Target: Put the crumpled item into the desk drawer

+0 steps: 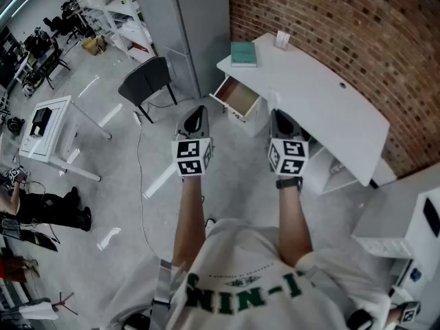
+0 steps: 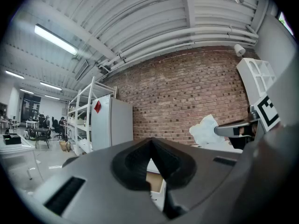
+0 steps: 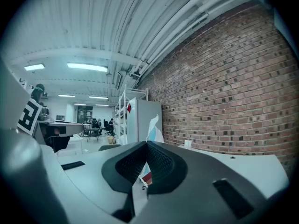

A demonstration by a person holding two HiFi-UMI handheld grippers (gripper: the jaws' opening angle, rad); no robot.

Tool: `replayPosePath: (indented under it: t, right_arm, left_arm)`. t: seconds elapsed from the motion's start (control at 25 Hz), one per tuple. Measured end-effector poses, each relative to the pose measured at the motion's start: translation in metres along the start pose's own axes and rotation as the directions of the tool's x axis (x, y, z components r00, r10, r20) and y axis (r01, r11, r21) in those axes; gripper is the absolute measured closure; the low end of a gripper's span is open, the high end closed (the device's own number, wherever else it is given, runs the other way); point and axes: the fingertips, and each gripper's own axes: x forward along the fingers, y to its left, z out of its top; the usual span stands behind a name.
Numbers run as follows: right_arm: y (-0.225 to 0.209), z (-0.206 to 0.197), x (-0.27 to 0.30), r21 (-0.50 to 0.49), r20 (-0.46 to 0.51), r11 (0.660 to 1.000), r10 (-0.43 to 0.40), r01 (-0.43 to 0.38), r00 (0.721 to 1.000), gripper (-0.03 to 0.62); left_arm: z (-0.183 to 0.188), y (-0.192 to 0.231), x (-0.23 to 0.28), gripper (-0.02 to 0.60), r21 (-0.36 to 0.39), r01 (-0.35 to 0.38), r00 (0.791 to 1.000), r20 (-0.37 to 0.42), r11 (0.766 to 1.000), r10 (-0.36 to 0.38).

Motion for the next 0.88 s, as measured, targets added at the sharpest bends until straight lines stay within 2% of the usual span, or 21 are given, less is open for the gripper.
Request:
replayPosePath:
  t: [0.48,0.72,0.88]
  right_arm:
    - [-0.025,-0.01,-0.031,0.028,0.006,0.999,0.029,-0.03,1.0,0.592]
    - [-0.016,-0.022,-0.027,0.064,0.002,0.997,0.048,-0.048,0.999,0.592]
    - [-0.02,-0.023,-0.005,0.06,0.001,0.997,0.05,-0.05,0.999,0.592]
  left_arm:
    - [-0.003,-0.044,-0.017,0.584,-0.01,-0.02,1.0,-0.013,1.0,0.02]
    - [-0.016,-0.043,-0.017,0.584,-0.023,-0.017,0.999,-0.031,1.0,0.016]
    - [-0.018,-0.04,0.009,0.584,-0.026,0.006,1.0,-0.021,1.0,-0.007]
